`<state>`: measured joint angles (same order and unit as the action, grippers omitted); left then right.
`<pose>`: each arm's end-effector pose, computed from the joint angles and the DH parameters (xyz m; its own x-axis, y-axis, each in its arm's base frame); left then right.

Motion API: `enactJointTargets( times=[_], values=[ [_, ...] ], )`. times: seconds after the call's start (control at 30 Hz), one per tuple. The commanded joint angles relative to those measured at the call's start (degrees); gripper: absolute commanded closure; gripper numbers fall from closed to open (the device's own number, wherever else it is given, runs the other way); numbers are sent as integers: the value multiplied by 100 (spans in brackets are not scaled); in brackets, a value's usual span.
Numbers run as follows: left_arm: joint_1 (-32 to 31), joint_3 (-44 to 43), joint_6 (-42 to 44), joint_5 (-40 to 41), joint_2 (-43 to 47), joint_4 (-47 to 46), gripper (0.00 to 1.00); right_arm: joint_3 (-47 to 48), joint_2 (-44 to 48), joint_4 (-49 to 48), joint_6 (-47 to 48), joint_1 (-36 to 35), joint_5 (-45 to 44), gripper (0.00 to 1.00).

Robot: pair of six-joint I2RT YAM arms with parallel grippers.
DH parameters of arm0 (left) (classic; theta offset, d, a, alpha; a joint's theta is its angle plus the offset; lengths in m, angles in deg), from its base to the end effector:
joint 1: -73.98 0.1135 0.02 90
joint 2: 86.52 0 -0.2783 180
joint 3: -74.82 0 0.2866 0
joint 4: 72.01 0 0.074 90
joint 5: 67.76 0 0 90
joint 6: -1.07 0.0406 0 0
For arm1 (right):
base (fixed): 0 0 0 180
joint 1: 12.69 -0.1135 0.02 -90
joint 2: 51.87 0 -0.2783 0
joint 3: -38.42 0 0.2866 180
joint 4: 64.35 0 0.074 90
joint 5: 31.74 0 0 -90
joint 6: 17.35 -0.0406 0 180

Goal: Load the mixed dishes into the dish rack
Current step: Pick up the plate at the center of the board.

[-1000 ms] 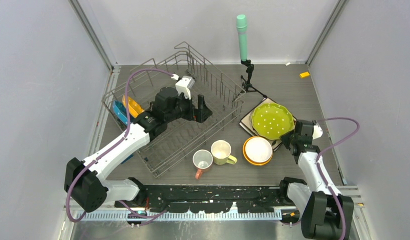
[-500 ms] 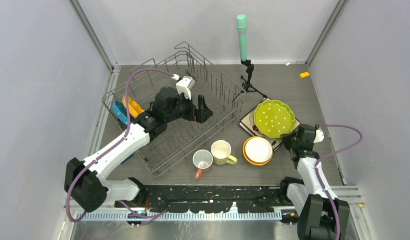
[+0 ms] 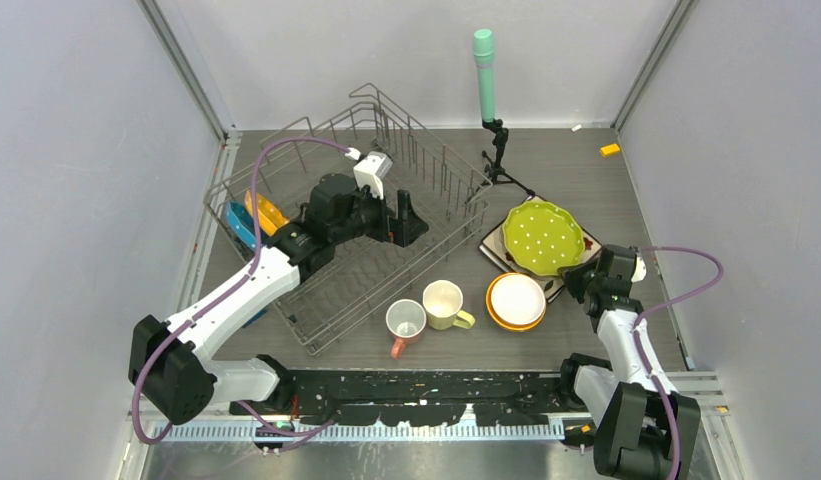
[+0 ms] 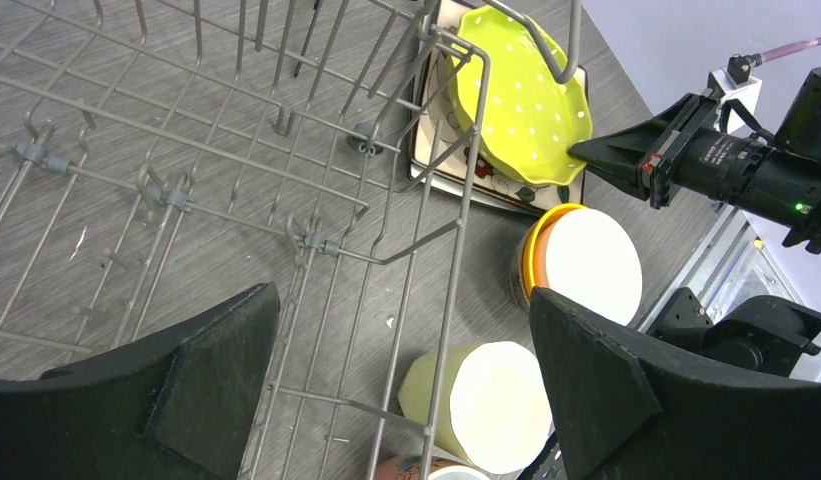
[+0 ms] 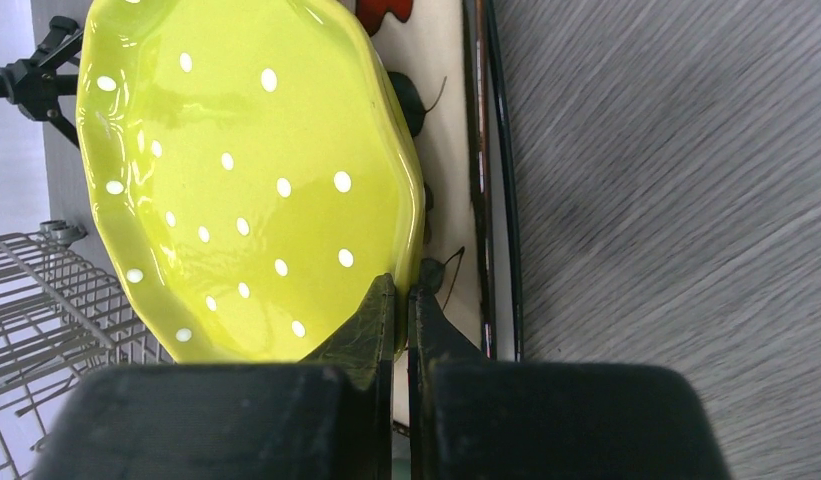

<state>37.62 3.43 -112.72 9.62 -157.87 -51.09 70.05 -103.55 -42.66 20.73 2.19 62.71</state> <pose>0.2555 -0.1991 0.3369 -0.5623 -0.0748 -0.8235 0.5640 0.6936 -0.4481 0.1961 -0.0489 0.1574 -0.2394 0.8756 -0.4196 0.6299 0.4689 0.6192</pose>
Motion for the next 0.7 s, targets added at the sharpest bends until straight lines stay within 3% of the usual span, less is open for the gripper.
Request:
enactJointTargets(
  times=[0.0,0.67],
  values=[
    [-4,-4,-7,-71,70,-451,2,571,208,-854,-134,52,535,100],
    [-3,-242,-148,-352,-59,-232,2,886,1086,-431,-475,78,793,100]
  ],
)
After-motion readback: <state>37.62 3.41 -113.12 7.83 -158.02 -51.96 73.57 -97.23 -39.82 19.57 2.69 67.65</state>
